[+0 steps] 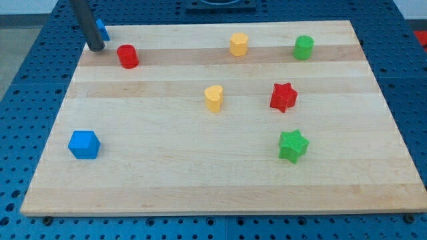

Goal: Move your arm to the right side of the yellow hexagon

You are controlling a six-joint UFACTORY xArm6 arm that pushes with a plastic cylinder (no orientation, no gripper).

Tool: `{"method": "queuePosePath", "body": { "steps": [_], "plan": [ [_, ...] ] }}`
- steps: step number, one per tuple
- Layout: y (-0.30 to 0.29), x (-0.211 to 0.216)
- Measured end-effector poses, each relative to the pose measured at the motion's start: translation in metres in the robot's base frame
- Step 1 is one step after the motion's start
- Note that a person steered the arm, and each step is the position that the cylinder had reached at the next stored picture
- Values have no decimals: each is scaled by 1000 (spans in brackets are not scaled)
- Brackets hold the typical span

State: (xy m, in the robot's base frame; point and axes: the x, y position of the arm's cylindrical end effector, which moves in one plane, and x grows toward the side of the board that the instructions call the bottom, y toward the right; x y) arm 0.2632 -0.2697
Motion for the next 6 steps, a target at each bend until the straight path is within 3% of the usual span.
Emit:
{"method": "queuePosePath", "body": {
  "steps": [1,3,6],
  "plan": [
    [22,-3],
    [128,-18],
    [276,49]
  ]
}}
